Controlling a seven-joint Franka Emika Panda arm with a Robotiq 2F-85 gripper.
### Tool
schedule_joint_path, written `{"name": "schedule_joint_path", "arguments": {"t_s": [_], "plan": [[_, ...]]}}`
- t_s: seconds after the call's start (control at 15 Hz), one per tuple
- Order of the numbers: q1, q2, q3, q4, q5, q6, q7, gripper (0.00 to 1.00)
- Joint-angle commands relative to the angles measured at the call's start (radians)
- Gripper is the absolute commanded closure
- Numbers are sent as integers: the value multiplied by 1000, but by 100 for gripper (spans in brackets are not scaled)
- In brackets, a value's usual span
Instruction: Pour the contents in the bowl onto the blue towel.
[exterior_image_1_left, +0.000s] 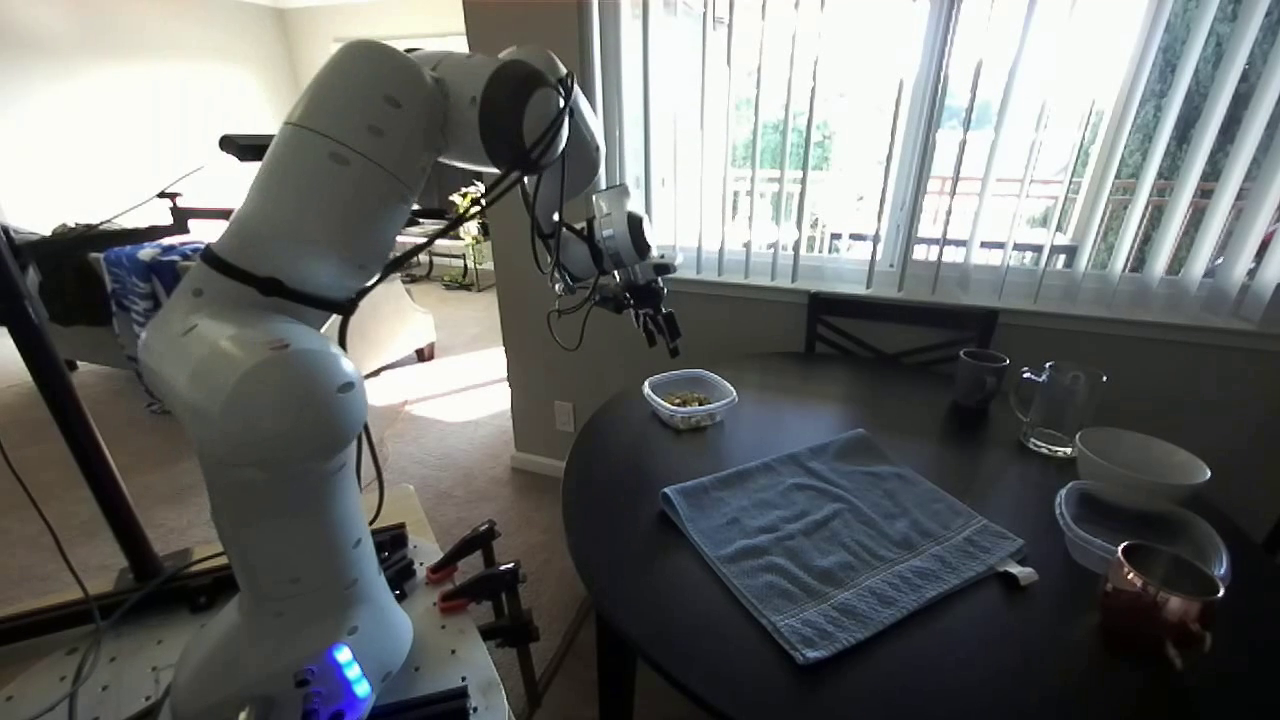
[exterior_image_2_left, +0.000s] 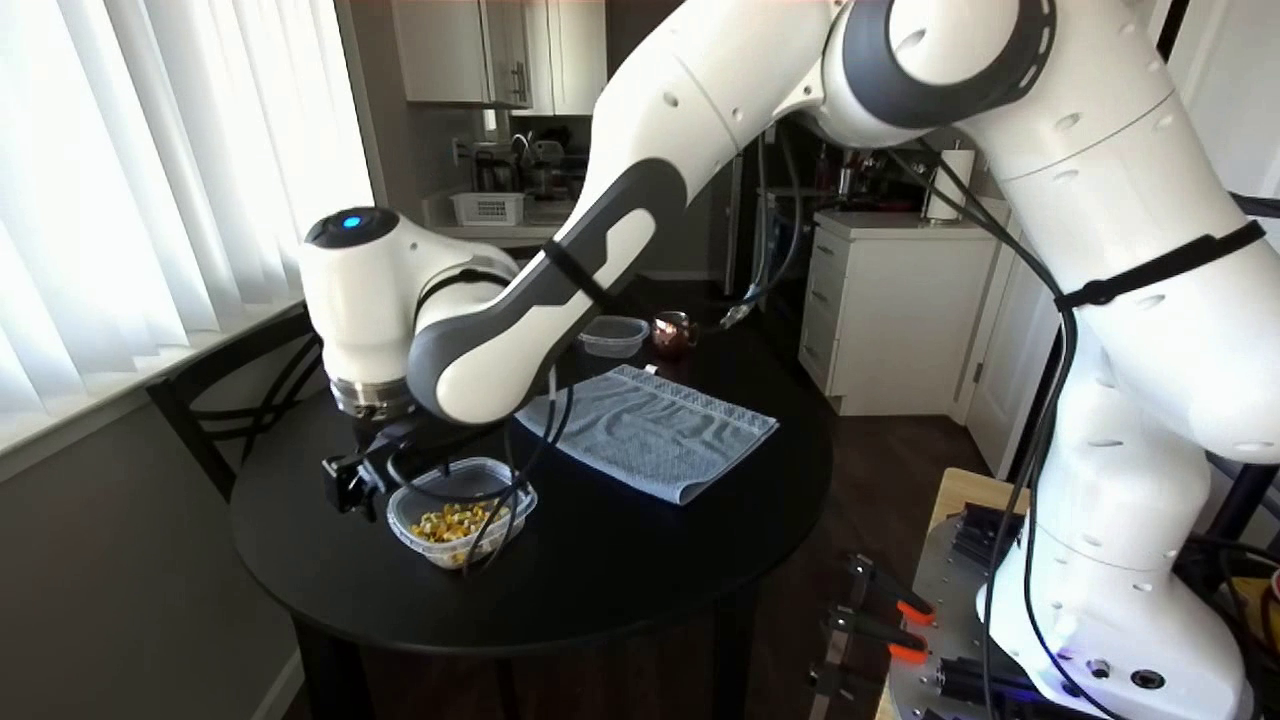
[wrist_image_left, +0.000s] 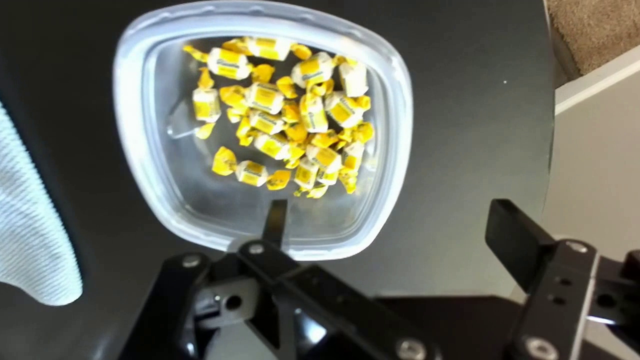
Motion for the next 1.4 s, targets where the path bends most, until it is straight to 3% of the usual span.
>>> {"name": "schedule_joint_path", "arguments": {"t_s": [0.0,0.13,0.2,0.27,0.6,0.67,0.8,1.0,1.33], "plan": [[103,182,-95,247,135,-42,-43,0],[132,256,-132,362,206,-81,-59,0],[139,292,-145,421,234,-101,-70,25],[141,319,-153,469,255,-115,-89,27],[159,394,-204,637,297,-178,-143,61],[167,402,-217,663,290,-198,-152,16],[184,416,-248,706,273,-257,-159,19],[189,423,-250,743,251,-384,-153,3],[173,458,-237,785,273,-543,-154,0]]}}
